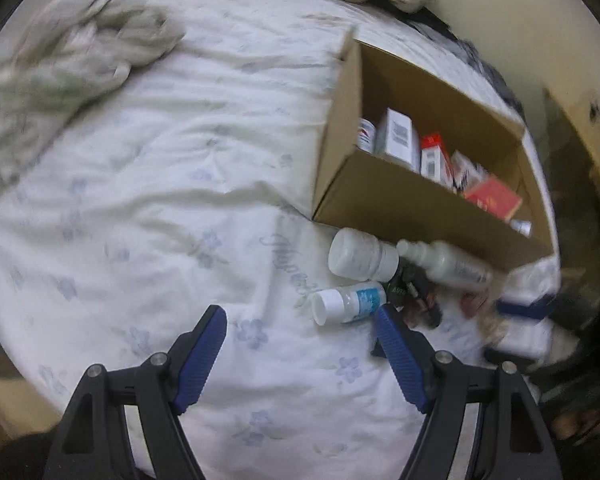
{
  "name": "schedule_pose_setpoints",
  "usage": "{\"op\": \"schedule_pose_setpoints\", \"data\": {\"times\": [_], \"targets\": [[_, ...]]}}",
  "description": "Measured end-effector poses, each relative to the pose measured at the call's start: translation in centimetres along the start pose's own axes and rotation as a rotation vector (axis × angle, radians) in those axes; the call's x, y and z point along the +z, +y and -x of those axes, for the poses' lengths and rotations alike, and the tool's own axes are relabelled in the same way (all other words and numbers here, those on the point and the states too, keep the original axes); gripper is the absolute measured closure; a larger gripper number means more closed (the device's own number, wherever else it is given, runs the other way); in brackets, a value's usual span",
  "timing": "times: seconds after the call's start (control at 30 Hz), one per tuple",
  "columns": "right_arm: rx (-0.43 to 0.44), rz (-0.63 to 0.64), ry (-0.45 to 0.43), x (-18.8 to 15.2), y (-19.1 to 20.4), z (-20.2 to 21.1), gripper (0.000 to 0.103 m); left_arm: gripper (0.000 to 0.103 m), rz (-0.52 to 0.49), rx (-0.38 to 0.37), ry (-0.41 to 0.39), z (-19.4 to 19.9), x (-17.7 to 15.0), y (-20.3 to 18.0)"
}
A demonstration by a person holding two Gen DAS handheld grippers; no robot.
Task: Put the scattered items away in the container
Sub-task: 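Grasp the black tube with red logo using the right tool, then grasp the black AUTO BEAUTY tube with the left tool while the right carries its tube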
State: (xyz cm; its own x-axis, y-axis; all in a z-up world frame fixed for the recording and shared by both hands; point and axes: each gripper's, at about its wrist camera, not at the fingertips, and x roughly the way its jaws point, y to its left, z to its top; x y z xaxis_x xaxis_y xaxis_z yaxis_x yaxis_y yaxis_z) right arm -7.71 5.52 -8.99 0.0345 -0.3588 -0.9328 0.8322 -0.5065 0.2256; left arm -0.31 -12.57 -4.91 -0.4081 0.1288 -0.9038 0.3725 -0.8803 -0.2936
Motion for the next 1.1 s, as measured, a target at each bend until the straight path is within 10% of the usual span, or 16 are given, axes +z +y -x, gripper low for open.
{"op": "schedule_pose_setpoints", "data": {"times": [0.13, 0.33, 0.77, 1.1], "targets": [[-0.01, -0.014, 0.01, 1.0, -0.5, -2.0, 0.043, 0.025, 0.023, -0.025, 0.0, 0.4, -0.2, 0.3], [-0.008, -0.01, -0.016, 0.8, -1.4, -1.5, 0.076, 0.025, 0.01, -0.051, -0.009, 0.7, -0.3, 0.0], [0.05, 0.006, -0.183, 0.3, -1.4, 5.7, 0.082, 0.026, -0.324, -0.009, 0.074, -1.8, -2.9, -5.7], [0.069, -0.105, -0.351, -0.4, -3.3, 11.1, 0.082, 0.048, -0.458, 0.034, 0.148, -6.2, -3.9, -9.2]]}}
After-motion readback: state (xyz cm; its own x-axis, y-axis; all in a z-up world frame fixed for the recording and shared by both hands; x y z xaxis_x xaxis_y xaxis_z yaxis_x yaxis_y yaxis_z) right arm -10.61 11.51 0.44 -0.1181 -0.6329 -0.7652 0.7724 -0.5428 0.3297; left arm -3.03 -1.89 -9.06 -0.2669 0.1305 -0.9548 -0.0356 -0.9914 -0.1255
